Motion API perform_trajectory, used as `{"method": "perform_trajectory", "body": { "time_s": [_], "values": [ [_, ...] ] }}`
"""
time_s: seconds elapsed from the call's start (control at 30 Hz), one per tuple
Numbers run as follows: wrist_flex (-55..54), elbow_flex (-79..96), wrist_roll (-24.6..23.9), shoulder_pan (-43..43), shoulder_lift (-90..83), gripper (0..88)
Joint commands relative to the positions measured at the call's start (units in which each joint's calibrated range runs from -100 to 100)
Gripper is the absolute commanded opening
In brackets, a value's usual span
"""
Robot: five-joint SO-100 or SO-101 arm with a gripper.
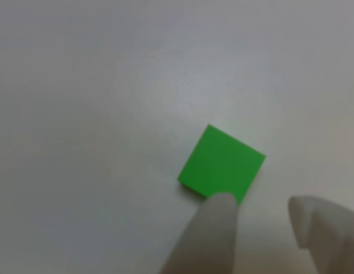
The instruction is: Pick up green cube and drop it in the blue box
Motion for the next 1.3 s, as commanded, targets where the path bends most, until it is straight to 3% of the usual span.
{"method": "perform_trajectory", "body": {
  "time_s": [0.0, 0.37, 0.63, 1.0, 1.27],
  "values": [
    [0.3, -4.0, -0.8, 0.3, -0.6, 3.4],
    [0.3, -4.0, -13.4, -0.1, -0.7, 3.4],
    [0.3, -4.0, -13.9, -0.2, -0.7, 4.6],
    [4.4, -4.0, -13.6, -0.3, -0.7, 28.2],
    [6.5, -4.0, -13.7, -0.3, -0.7, 31.0]
  ]
}}
